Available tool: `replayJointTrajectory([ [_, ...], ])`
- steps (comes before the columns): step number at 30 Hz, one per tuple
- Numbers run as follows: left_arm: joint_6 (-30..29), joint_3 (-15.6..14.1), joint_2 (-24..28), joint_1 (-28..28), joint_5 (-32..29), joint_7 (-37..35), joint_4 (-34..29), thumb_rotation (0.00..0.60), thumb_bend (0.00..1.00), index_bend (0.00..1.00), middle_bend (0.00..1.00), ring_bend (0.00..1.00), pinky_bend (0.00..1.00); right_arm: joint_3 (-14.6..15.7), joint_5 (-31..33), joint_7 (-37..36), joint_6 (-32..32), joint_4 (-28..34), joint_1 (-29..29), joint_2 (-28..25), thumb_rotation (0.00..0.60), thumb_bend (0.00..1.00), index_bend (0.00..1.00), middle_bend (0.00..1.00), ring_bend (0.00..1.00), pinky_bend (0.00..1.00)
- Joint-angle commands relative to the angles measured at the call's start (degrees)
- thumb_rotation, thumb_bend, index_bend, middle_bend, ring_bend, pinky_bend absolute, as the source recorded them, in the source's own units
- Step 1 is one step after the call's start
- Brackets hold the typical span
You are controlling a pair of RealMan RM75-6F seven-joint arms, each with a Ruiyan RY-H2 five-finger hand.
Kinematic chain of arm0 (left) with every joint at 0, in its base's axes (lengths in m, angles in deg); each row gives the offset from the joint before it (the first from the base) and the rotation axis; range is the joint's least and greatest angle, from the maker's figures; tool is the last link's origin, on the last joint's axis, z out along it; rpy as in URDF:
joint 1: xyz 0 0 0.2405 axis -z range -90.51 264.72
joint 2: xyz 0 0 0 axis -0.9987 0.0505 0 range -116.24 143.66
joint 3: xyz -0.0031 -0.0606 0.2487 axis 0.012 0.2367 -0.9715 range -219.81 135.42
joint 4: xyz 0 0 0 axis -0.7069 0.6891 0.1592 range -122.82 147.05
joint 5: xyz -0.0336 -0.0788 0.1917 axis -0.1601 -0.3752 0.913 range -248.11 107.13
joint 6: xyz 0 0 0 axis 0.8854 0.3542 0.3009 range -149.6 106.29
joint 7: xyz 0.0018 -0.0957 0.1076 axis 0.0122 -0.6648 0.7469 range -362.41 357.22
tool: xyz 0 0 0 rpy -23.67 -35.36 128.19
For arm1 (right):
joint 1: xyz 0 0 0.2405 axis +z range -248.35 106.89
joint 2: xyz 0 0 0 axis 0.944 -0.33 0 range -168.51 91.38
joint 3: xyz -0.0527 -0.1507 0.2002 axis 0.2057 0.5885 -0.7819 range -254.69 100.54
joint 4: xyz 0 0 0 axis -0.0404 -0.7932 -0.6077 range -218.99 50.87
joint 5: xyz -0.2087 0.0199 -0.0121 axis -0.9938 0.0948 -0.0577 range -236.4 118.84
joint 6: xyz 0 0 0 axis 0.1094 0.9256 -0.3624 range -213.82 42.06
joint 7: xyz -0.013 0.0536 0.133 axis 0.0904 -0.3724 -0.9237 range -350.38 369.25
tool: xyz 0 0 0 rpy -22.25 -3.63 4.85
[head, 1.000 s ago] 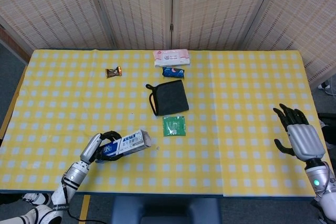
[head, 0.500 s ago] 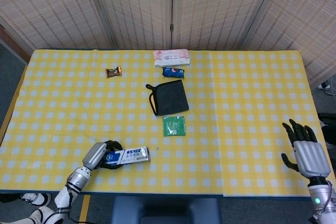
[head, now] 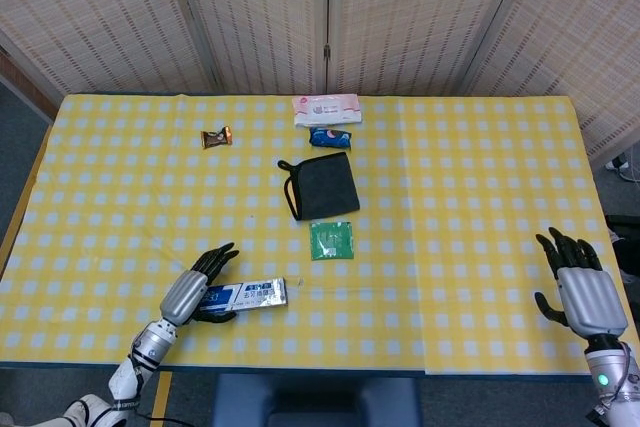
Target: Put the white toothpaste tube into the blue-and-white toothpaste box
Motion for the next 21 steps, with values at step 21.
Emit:
replayJointTrajectory([
  [21, -19.6, -1.4, 28.2, -17.6, -4.5, 38.8, -27.0, 0.600, 0.13, 0.07, 0.00, 0.00, 0.00, -1.2, -4.9, 9.8, 7.3, -2.0, -3.1, 5.3, 0.600, 0.40, 0.00, 0.00, 0.00, 0.00],
])
